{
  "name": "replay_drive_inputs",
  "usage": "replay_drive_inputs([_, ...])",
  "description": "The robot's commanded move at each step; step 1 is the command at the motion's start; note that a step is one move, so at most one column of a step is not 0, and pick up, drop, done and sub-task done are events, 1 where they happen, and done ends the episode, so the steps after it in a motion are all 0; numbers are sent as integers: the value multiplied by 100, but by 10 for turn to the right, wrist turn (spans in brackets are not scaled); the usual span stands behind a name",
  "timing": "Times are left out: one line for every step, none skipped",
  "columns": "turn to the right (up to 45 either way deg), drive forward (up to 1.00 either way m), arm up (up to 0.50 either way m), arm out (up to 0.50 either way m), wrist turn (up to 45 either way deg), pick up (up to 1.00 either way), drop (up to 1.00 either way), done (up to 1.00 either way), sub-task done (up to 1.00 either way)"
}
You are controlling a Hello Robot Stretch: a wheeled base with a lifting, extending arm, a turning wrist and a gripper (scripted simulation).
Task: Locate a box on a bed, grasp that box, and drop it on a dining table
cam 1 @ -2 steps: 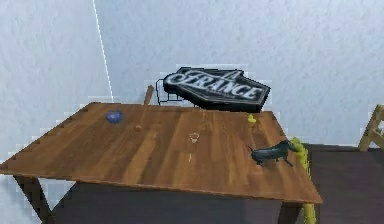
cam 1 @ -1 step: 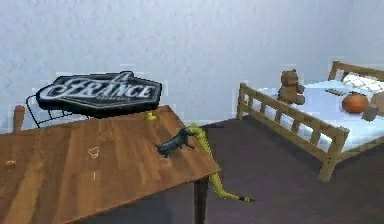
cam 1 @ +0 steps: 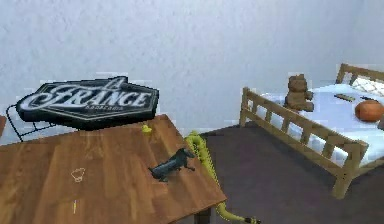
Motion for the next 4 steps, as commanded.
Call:
replay_drive_inputs([390,0,0,0,0,0,0,0,0])
replay_drive_inputs([0,65,0,0,0,0,0,0,0])
replay_drive_inputs([360,0,0,0,0,0,0,0,0])
replay_drive_inputs([0,75,0,0,0,0,0,0,0])
